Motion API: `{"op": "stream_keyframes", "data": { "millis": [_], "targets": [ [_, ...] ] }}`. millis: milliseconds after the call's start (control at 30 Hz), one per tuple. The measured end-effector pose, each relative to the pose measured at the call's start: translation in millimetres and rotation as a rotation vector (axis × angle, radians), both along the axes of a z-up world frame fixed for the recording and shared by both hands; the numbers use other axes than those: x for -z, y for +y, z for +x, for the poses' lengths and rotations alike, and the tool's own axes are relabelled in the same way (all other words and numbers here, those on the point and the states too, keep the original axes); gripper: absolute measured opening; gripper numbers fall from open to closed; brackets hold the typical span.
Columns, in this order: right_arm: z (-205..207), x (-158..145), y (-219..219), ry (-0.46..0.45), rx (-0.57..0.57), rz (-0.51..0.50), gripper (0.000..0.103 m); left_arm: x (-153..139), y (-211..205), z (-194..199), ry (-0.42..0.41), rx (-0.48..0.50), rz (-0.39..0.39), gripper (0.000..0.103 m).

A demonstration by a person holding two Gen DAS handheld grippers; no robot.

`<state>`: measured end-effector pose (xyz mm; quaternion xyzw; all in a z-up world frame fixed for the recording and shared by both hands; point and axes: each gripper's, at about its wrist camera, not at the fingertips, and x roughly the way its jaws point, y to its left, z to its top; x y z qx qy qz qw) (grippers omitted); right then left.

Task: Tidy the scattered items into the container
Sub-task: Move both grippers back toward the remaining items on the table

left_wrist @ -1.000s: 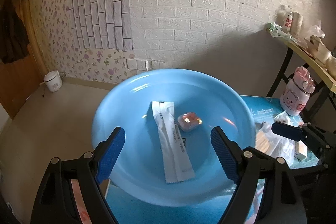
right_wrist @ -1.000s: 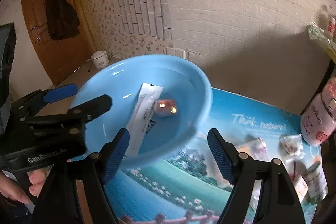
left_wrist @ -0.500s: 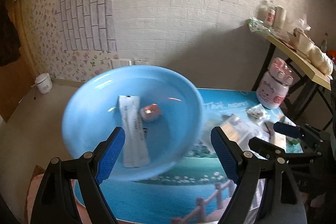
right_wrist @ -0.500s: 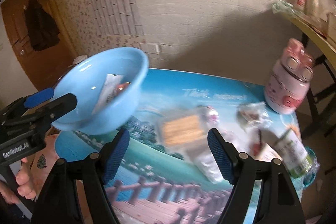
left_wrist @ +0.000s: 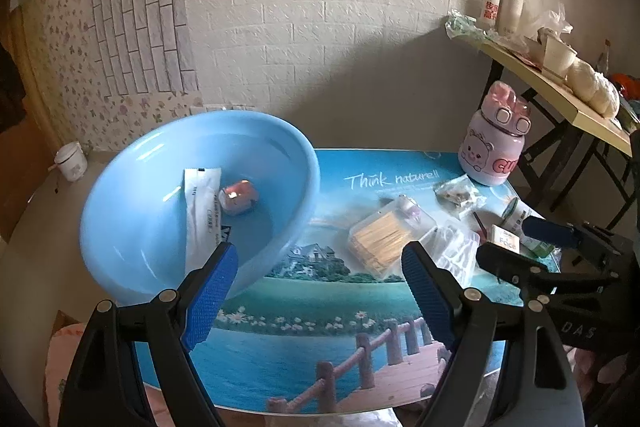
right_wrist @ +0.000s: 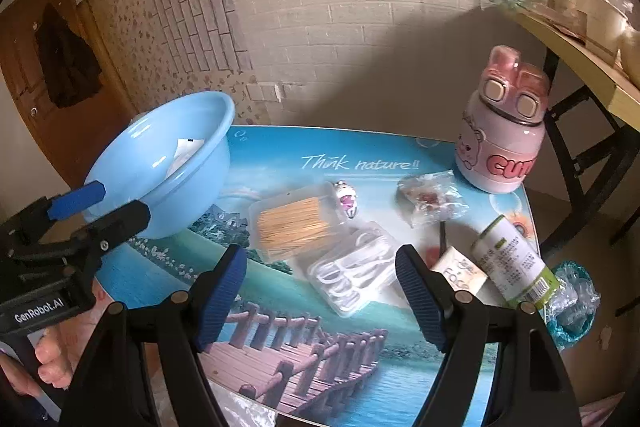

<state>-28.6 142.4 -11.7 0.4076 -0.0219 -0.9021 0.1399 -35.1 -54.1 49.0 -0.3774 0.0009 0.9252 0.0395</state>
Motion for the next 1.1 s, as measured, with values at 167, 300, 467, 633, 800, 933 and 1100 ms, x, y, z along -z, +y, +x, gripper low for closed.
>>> {"op": "stream_keyframes", "data": {
  "millis": [167, 300, 467, 633, 800, 933, 1100],
  "targets": [
    [2, 7, 12, -0.016, 0.022, -0.011, 0.078, 4, 9, 0, -0.011, 0.016, -0.011, 0.083],
    [3, 14, 20, -0.025, 0.034, -0.012, 0.078, 9, 13, 0, -0.023, 0.024, -0.012, 0.083],
    [2, 18, 29, -0.03, 0.046, -0.008, 0.078, 15, 16, 0, -0.035, 0.032, -0.012, 0.083],
    [-1, 25, 40, -0.04, 0.071, -0.006, 0.078, 23, 20, -4, -0.052, 0.04, -0.015, 0.083],
    [-4, 34, 50, -0.056, 0.086, -0.001, 0.078, 34, 27, -10, -0.074, 0.056, -0.019, 0.083],
    [-8, 43, 54, -0.068, 0.067, -0.001, 0.078, 44, 39, -16, -0.086, 0.095, -0.045, 0.083],
    [-11, 50, 56, -0.073, 0.05, 0.01, 0.078, 55, 54, -30, -0.092, 0.129, -0.085, 0.083]
  ]
}}
